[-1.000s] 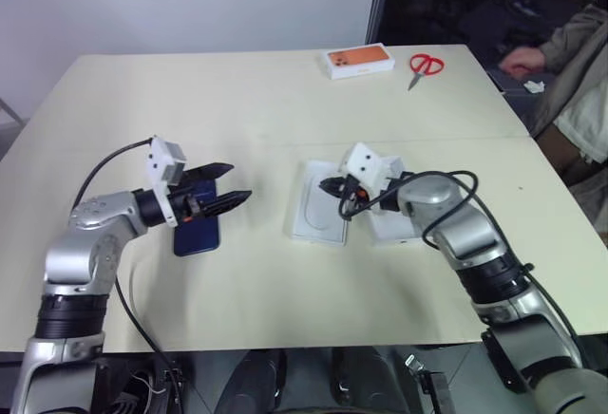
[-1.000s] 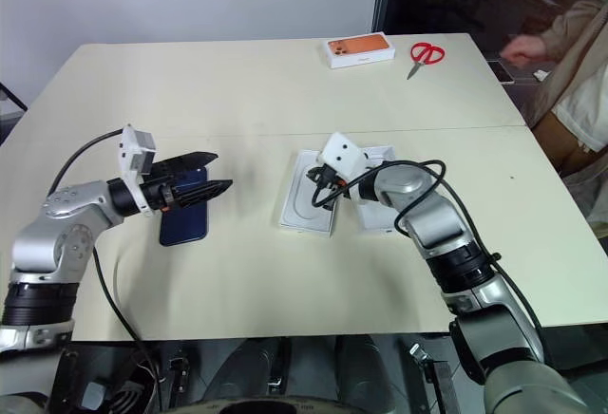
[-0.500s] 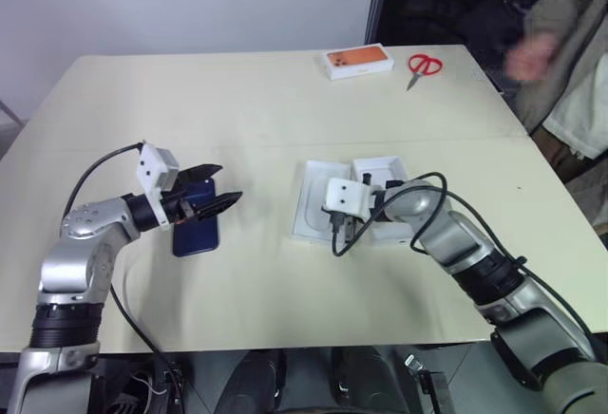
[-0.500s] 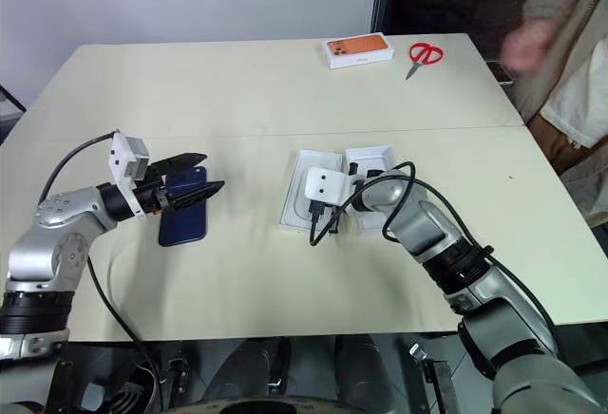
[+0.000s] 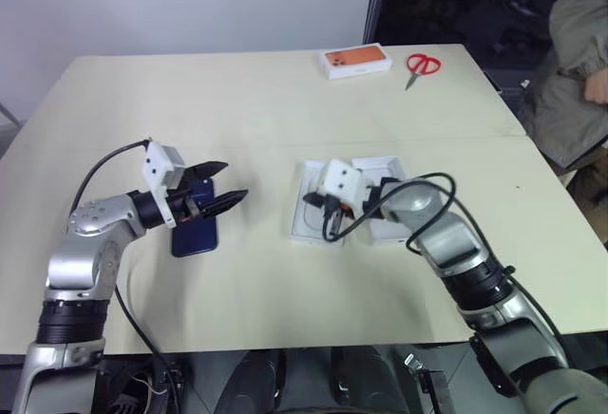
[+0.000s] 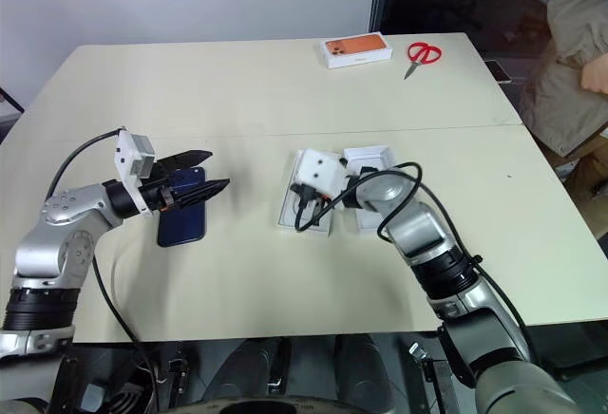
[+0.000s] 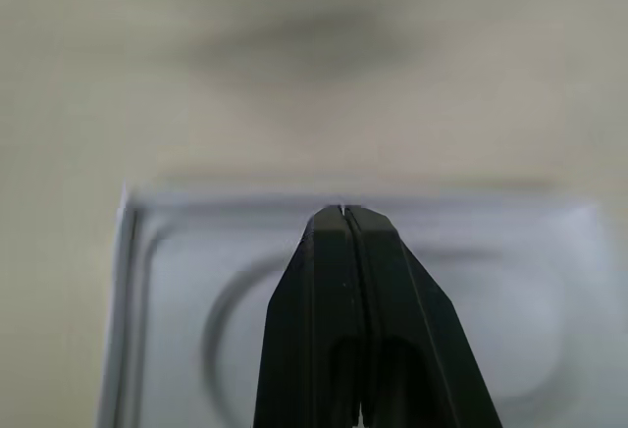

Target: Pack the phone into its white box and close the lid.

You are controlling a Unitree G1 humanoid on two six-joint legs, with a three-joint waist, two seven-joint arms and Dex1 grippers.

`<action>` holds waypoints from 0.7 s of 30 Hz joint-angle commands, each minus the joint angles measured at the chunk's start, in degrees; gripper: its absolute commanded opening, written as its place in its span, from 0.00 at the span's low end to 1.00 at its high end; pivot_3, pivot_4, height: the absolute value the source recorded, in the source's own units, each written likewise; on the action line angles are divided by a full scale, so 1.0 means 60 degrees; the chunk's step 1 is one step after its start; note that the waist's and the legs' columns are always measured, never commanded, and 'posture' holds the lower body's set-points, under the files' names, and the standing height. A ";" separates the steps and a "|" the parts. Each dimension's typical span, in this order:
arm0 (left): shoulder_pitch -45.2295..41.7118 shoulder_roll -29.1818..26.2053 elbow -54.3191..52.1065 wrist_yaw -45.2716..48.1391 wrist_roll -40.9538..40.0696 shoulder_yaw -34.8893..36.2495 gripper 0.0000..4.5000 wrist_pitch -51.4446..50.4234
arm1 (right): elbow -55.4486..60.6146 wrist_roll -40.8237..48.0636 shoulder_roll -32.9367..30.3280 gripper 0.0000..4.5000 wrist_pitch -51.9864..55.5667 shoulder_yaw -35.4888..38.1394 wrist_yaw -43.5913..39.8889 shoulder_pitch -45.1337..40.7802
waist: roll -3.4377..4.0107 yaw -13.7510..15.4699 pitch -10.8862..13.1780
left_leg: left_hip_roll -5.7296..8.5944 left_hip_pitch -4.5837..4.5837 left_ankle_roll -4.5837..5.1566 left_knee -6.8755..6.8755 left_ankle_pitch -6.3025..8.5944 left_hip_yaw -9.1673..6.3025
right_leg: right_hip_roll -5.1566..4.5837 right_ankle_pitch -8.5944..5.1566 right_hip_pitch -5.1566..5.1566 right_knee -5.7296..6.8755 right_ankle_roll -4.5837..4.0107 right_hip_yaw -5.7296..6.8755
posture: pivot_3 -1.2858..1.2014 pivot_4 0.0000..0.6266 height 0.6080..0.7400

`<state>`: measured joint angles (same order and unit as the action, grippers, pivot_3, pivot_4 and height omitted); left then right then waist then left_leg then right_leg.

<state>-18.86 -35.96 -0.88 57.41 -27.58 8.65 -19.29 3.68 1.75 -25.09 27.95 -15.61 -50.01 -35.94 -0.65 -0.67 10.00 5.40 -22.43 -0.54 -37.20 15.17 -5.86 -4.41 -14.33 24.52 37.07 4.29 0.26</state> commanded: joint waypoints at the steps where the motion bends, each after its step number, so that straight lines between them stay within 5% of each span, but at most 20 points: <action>1: -0.0190 -0.0189 0.0062 0.0102 -0.0075 0.0209 0.88 0.0147 | 0.0138 0.0677 -0.0444 0.01 -0.0260 0.1208 -0.0100 -0.0383 | 0.0000 0.0024 0.0000 | 0.0000 0.0000 0.0001 0.0000 0.0001 -0.0001 | 0.0000 0.0000 -0.0001 0.0000 0.0000 0.0001 | 0.52 0.24 1.00; 11: 0.0074 -0.0533 0.0447 0.0511 0.0281 0.0209 0.88 0.0859 | -0.0079 0.0083 -0.2489 0.01 -0.2410 0.1040 -0.1262 0.0792 | 0.0002 -0.0013 0.0001 | -0.0004 0.0000 0.0012 0.0006 0.0007 0.0002 | 0.0001 0.0000 -0.0001 -0.0004 0.0000 0.0001 | 0.52 0.24 1.00; 21: -0.0026 -0.0268 0.0862 0.0534 0.0922 -0.0548 0.88 0.1344 | -0.0304 -0.0739 -0.2341 0.01 -0.2991 0.0327 -0.0835 0.1131 | 0.0002 0.0038 0.0001 | -0.0006 0.0001 0.0011 0.0004 0.0006 0.0006 | 0.0001 0.0000 -0.0002 -0.0004 0.0000 0.0000 | 0.52 0.24 1.00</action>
<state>-18.26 -38.15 5.13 60.90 -22.41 5.93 -12.29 1.38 -2.31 -39.22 10.76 -13.93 -55.52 -28.94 -0.64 -0.44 10.00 5.37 -22.42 -0.47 -37.19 15.21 -5.82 -4.41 -14.34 24.50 37.04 4.29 0.27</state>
